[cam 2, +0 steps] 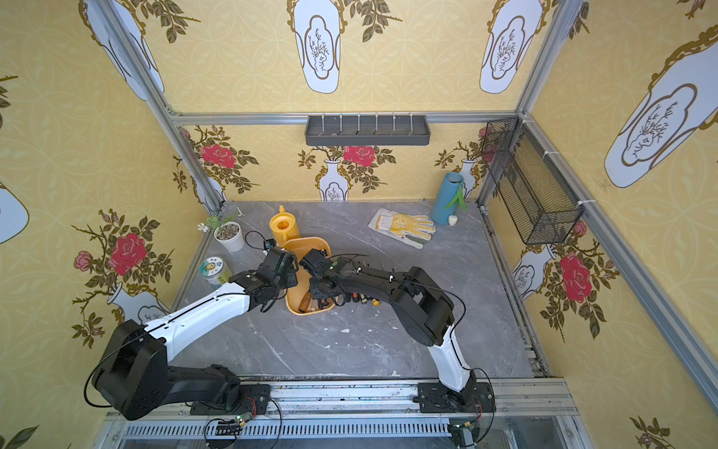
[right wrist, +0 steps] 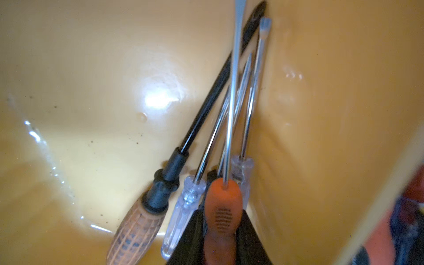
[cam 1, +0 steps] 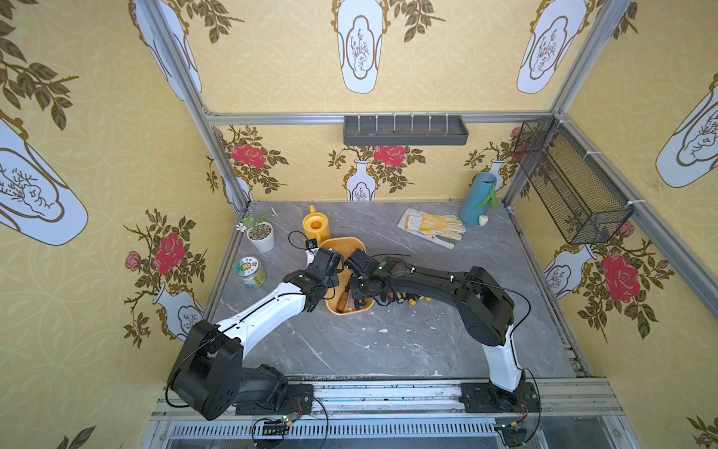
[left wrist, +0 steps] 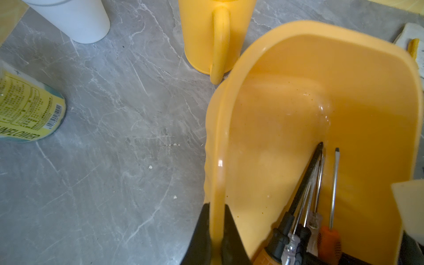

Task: Take out the screwdriver from the storage box
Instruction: Pick up the screwdriver from the storage box.

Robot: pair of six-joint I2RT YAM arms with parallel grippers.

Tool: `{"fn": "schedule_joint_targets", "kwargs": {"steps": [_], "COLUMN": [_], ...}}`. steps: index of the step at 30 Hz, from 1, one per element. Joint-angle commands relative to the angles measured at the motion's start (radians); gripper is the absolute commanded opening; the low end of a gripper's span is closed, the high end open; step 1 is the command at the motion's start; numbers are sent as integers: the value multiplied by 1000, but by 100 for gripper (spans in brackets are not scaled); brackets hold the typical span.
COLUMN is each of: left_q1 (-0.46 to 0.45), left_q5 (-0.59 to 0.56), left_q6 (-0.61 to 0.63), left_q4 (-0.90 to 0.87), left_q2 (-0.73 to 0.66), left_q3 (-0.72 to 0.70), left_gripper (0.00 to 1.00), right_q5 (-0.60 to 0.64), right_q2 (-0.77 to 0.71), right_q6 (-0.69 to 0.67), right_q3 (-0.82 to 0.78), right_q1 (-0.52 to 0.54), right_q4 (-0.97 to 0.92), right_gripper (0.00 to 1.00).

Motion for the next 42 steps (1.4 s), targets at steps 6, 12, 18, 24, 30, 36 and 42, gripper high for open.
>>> {"fn": "schedule_joint_targets", "kwargs": {"steps": [6,12,18,24,30,36,42], "left_q1": [0,0,0,0,0,0,0], "left_q5": [5,6,-8,-40,-54,-56,-53], "left_q6": [-6,-7,-1,31,39,37,38], "left_q4": [31,28,18,3,-1,2,6], "left_q2": [12,11,14,21,20,24,28], "left_q3": [4,10,10,9,5,5,13], "left_gripper": [0,0,0,0,0,0,0], "right_q5": [-11,-25,-34,-30,-1,46,54], "right_q2": [-10,-11,-45,-91,-180,-264,-324], "right_q6": [-18,-20,-30,-47,-125,-240,-304], "right_q3": [-14,-20,-43,-69,-106,-122,-134], "right_q1": [2,2,2,1,-5,-43,-135], "right_q4": [47,56,86,103,142,111,11], "right_gripper": [0,0,0,0,0,0,0]}}
